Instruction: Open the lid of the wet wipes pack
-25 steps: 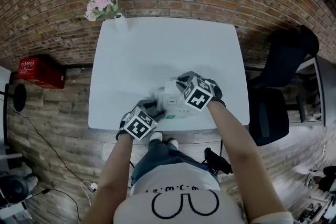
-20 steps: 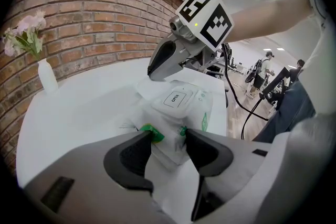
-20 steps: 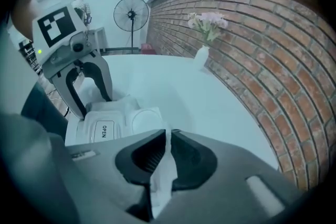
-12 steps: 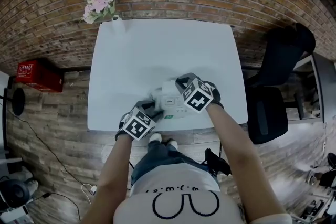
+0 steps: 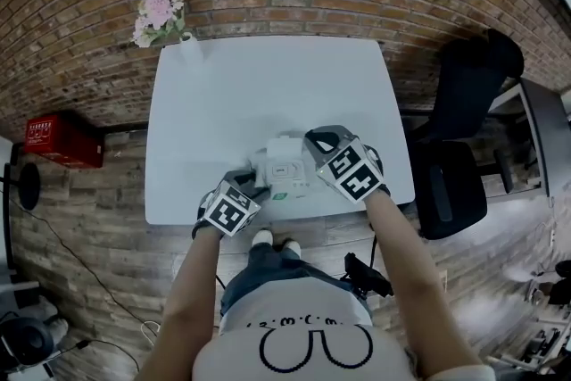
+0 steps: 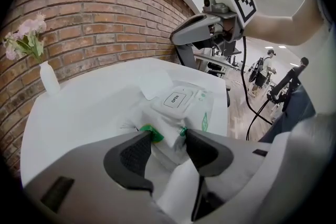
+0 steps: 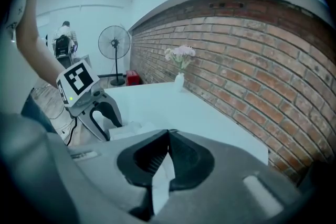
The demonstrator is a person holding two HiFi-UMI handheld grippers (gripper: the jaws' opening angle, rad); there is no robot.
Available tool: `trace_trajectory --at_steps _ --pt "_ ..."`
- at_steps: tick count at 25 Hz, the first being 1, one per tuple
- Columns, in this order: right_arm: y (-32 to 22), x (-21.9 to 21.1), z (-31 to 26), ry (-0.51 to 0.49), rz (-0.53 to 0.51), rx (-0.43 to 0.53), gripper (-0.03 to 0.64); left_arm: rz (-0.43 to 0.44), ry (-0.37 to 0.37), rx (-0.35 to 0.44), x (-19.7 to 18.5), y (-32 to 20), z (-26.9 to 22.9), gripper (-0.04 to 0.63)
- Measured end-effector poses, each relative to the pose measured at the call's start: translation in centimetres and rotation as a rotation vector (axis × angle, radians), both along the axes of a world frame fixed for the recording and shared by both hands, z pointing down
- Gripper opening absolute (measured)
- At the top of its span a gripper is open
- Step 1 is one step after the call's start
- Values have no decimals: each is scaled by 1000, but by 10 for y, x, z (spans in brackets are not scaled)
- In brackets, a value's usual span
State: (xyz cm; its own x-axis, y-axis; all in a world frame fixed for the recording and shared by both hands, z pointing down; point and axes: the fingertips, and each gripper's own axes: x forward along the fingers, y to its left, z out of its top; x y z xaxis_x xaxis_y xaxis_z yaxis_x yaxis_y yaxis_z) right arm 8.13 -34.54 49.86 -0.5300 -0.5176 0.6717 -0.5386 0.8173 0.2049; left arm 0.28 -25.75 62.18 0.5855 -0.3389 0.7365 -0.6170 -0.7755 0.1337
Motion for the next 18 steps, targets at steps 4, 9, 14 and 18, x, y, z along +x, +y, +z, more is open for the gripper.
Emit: trace_trajectory --at_steps 4,9,14,18 --pt "10 6 -19 -80 56 34 -2 -39 59 45 -1 -2 -30 209" --pt "17 19 -57 -185 125 123 -2 -128 176 195 -10 -19 -99 209" --pt "33 25 -99 -282 195 217 -2 -201 307 370 -21 -26 -176 209" --pt "44 35 -128 -358 253 269 -2 -248 396 519 -31 -24 -227 206"
